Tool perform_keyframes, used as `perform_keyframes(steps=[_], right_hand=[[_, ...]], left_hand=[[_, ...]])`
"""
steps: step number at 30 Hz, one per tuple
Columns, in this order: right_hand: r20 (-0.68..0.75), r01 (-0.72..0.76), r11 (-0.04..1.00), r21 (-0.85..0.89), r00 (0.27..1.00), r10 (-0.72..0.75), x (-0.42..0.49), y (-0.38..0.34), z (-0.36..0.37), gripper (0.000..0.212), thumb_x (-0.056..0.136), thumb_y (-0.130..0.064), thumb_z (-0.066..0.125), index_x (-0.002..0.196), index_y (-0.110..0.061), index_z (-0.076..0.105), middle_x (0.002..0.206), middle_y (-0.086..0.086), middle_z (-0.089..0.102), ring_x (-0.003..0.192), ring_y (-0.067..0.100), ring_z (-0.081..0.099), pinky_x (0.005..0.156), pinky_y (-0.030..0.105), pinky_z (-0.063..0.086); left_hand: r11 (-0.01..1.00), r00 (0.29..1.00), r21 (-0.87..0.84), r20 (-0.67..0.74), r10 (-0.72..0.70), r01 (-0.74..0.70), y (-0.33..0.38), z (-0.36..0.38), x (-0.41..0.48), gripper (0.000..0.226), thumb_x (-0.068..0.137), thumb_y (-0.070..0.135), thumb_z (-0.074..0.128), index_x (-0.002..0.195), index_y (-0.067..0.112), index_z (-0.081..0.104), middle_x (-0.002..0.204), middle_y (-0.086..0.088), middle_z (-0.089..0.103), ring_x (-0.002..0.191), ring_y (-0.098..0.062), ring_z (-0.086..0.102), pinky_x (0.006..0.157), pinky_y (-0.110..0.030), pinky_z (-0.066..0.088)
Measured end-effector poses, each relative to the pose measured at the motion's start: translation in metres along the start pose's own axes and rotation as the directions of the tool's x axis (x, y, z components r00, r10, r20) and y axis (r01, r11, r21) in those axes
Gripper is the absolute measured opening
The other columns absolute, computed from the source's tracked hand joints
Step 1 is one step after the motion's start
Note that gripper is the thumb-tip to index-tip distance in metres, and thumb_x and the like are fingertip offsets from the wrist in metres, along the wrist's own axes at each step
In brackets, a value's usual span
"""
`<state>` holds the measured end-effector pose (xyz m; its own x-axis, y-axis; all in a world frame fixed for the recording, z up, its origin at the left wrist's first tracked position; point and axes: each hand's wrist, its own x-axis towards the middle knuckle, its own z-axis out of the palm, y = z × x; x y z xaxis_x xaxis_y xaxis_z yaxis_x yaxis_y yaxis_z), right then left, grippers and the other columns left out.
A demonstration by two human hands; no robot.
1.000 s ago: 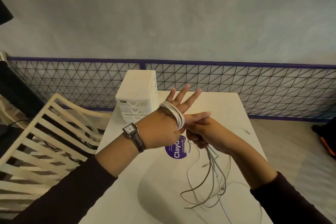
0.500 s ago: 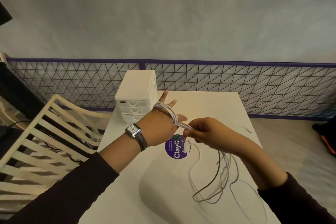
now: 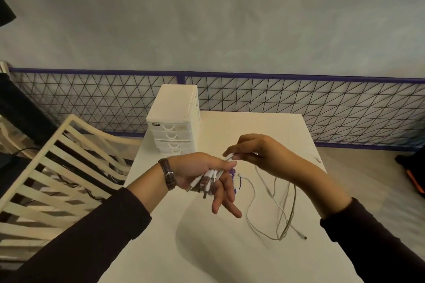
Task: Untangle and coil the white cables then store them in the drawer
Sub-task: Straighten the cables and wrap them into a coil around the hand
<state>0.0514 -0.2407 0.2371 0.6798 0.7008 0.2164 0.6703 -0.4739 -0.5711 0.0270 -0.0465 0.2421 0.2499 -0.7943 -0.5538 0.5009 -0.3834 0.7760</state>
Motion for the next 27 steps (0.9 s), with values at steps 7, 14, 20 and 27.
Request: perform_keyframes(steps=[7, 14, 20, 27], right_hand=[[-0.138, 0.083, 0.950, -0.301, 0.982, -0.129, -0.006, -0.008, 0.020, 0.039, 0.092, -0.025, 0.047, 0.131, -0.023, 0.050, 0.126, 0.002, 0.057, 0.123, 0.019, 0.050, 0.111, 0.048, 0.029], [-0.264, 0.193, 0.950, -0.246, 0.929, -0.257, -0.002, -0.013, 0.035, 0.038, 0.097, -0.033, 0.038, 0.131, -0.018, 0.041, 0.131, 0.006, 0.059, 0.132, 0.020, 0.042, 0.114, 0.045, 0.025], [-0.150, 0.005, 0.920, 0.393, 0.987, 0.058, 0.017, -0.036, 0.031, 0.041, 0.075, -0.048, 0.050, 0.116, -0.041, 0.051, 0.125, -0.010, 0.057, 0.123, 0.008, 0.050, 0.109, 0.035, 0.036], [-0.172, -0.021, 0.791, 0.611, 0.972, 0.159, 0.034, -0.038, 0.025, 0.009, 0.075, -0.027, 0.052, 0.082, -0.033, 0.052, 0.075, -0.017, 0.058, 0.069, -0.006, 0.057, 0.066, 0.012, 0.046]], left_hand=[[0.873, 0.923, -0.375, 0.099, 0.372, -0.312, -0.014, 0.011, 0.006, 0.057, 0.098, 0.036, 0.027, 0.084, 0.004, 0.072, 0.068, -0.010, 0.073, 0.104, -0.034, 0.065, 0.114, -0.048, 0.004], [0.789, 0.819, -0.457, 0.197, 0.539, -0.409, -0.007, 0.023, 0.010, 0.058, 0.100, 0.037, 0.026, 0.087, 0.003, 0.070, 0.071, -0.012, 0.073, 0.105, -0.035, 0.064, 0.111, -0.053, -0.007], [0.816, 0.847, -0.301, 0.048, 0.529, -0.493, 0.007, 0.014, -0.005, 0.031, 0.090, 0.039, 0.048, 0.089, 0.018, 0.070, 0.076, -0.005, 0.075, 0.100, -0.032, 0.056, 0.111, -0.052, 0.011], [0.795, 0.835, -0.305, 0.001, 0.551, -0.524, 0.018, 0.008, -0.018, 0.030, 0.092, 0.031, 0.046, 0.101, 0.013, 0.067, 0.093, -0.010, 0.074, 0.103, -0.026, 0.064, 0.112, -0.058, -0.006]])
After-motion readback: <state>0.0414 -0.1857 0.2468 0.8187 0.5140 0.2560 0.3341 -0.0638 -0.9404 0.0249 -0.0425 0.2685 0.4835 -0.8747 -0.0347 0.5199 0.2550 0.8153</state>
